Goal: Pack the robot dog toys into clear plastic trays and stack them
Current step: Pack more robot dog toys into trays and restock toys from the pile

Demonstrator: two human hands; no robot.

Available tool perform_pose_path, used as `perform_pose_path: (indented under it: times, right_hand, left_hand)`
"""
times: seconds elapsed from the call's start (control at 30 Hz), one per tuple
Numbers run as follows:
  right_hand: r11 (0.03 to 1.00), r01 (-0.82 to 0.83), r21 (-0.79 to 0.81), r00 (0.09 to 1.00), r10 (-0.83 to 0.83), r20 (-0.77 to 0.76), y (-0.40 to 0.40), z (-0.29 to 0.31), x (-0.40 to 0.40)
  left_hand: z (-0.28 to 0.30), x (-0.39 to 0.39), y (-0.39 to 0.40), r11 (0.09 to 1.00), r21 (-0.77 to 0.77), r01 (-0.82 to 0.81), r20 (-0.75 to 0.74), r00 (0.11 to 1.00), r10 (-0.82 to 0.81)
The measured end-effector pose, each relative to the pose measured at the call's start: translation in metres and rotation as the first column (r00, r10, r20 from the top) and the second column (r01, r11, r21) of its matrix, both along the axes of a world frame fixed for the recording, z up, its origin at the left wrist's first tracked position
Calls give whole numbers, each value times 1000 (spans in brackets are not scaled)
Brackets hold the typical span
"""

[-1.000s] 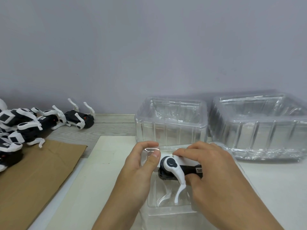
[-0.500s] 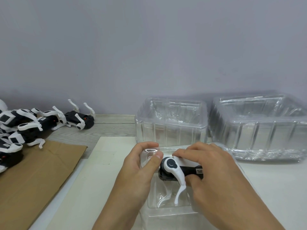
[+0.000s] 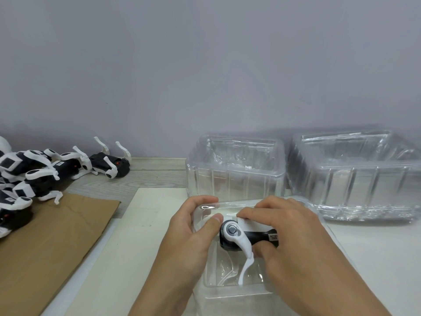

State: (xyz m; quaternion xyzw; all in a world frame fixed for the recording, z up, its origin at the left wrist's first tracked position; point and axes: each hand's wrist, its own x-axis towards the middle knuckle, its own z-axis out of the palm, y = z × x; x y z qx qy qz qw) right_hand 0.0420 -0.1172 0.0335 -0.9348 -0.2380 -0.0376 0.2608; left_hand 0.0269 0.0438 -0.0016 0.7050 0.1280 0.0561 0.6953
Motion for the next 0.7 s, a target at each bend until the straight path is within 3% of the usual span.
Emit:
perform_pose_path:
  times: [0.13,0.4,0.7]
  right_hand:
    - [1000,0,-3,1000,0,-4,1,-1,1]
    - [1000,23,-14,999,-22,29,3,-9,2]
    - [999,-5,51,998,2,58,4,-5,0]
  left_hand:
    - [2,-1,-1,1000,-17,-2,-15,1000,2]
    - [5,2,-2,995,99,-19,-29,999,21]
    - [5,1,-5,994,83,-66,-35,997,69]
